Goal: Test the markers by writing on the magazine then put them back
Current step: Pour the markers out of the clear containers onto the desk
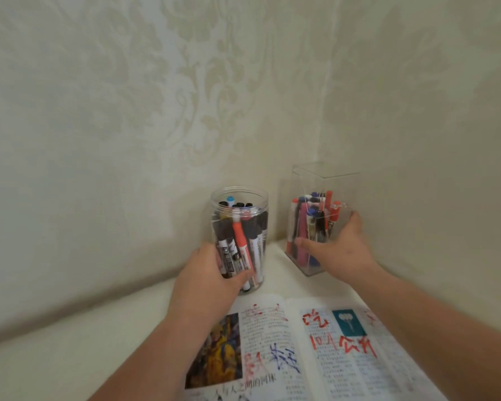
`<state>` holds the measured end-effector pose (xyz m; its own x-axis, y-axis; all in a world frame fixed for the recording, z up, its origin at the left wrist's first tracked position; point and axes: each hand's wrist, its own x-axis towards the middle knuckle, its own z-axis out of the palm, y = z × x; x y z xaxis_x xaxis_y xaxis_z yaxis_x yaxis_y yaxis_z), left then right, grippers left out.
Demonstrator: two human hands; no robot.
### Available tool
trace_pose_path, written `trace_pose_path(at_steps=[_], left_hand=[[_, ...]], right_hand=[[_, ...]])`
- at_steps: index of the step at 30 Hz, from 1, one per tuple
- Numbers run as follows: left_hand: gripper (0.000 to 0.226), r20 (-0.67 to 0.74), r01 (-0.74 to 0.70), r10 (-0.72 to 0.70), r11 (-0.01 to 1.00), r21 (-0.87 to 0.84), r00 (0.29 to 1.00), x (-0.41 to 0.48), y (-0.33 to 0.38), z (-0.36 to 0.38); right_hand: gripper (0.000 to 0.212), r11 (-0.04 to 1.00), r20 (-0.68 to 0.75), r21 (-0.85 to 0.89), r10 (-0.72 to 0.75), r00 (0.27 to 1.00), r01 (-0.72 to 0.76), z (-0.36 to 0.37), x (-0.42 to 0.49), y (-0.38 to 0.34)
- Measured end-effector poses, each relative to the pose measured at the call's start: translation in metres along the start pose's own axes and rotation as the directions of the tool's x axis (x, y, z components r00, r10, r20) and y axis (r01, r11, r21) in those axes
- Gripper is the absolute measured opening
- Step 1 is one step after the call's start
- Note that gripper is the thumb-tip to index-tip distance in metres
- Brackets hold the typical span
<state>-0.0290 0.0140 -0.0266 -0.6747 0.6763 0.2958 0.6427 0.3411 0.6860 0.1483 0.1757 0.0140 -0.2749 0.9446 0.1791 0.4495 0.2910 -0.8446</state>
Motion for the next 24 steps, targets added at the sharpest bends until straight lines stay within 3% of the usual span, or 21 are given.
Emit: trace_pose_path(at_steps=[4,9,14,20,24], left_hand=[[0.058,-0.033,0.0,0.0,1.0,0.013,0.999,0.0,0.0,0.001],[0.09,0.017,0.021,-0.018,0.981,-0.192,1.0,0.006,-0.001,0.013],[0.091,0.007,0.035,-0.034,0.974,-0.226,0.999,0.013,-0.002,0.019],[0.08,-0.008,-0.042,0.042,0.968,-0.246,0.999,0.009,0.003,0.018],[0.094,-0.052,-0.156,0.149,0.973,-0.172,0.988,0.007,0.005,0.018]], right_hand=[[0.097,1.0,-0.01,-0.001,0.025,1.0,-0.025,-0.001,0.003,0.009],[0.099,0.989,0.009,-0.135,0.056,0.998,-0.054,-0.01,-0.004,0.009],[0.066,0.971,0.059,-0.24,0.003,0.998,0.012,-0.015,-0.002,0.004],[0.084,0.971,0.04,-0.238,0.025,0.999,-0.015,-0.006,0.013,0.011],[0.082,0.973,0.035,-0.228,-0.018,0.999,0.026,-0.008,0.015,0.018]])
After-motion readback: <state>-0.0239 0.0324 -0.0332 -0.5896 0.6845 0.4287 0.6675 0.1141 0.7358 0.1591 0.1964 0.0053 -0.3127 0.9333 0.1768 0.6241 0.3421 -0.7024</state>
